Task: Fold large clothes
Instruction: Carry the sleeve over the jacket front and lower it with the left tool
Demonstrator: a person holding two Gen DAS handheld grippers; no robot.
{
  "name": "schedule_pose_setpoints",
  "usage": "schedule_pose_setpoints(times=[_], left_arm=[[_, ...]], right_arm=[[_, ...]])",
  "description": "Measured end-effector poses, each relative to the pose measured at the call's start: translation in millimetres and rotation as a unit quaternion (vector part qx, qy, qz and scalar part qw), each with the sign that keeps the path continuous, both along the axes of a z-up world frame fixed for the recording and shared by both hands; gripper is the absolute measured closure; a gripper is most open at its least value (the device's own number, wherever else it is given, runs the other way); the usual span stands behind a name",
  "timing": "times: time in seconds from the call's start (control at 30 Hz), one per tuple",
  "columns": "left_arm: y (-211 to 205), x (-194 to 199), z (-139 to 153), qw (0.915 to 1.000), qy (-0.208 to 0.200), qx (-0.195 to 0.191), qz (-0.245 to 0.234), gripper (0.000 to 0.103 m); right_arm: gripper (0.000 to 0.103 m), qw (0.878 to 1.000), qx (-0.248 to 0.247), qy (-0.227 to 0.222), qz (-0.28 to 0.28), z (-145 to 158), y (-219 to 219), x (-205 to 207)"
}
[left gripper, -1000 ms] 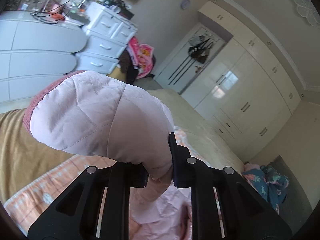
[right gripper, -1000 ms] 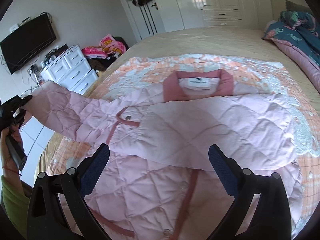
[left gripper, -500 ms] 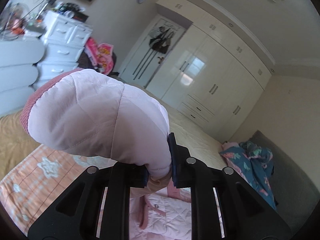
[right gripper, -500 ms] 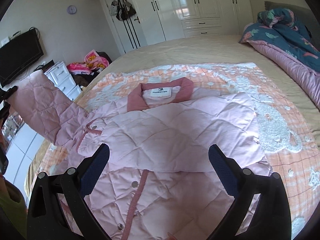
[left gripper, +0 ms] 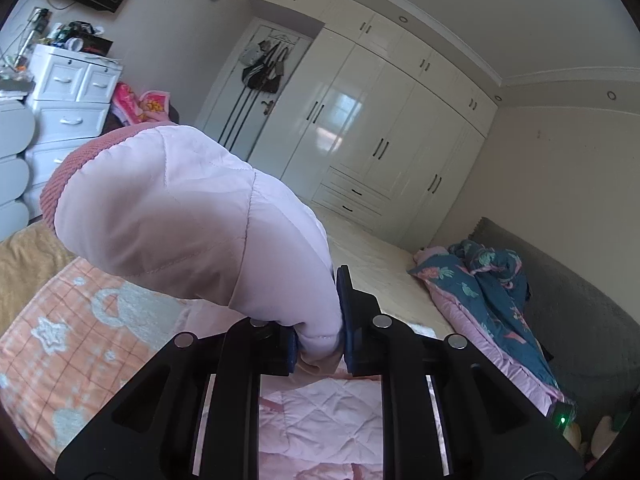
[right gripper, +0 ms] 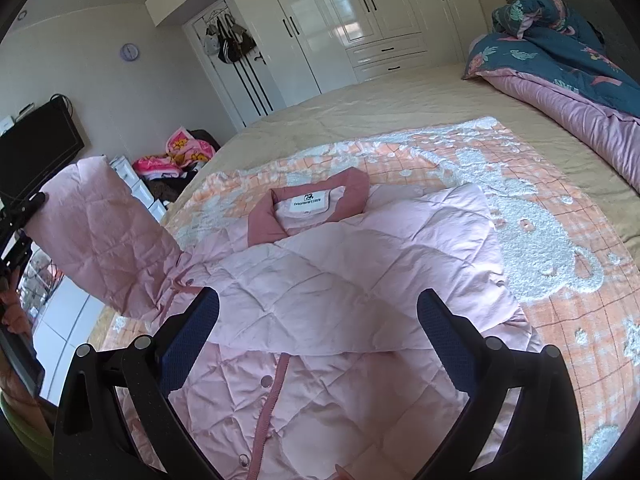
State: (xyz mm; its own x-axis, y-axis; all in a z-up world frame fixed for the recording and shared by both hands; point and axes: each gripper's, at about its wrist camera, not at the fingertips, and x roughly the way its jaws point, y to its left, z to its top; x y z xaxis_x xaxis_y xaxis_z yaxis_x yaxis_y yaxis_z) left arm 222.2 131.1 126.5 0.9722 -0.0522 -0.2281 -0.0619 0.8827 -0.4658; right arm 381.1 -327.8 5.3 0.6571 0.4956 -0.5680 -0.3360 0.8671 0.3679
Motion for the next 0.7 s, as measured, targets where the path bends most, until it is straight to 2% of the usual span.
schedule_pose_setpoints(times=[0.47,0.7], left_arm=[[-69.0,25.5,-24.4,0.9950,0.018,0.074,-0.065,0.094],[-108.2,38.8,-45.1,0.9861,0.036,0.123,-0.105,0.094]], right_arm=[[0.004,0.998,0.039,0.003,-0.051,7.2,-46.3,5.5],[0.004,0.996,0.056,0.009,-0.068,7.0,-60.3,8.4]])
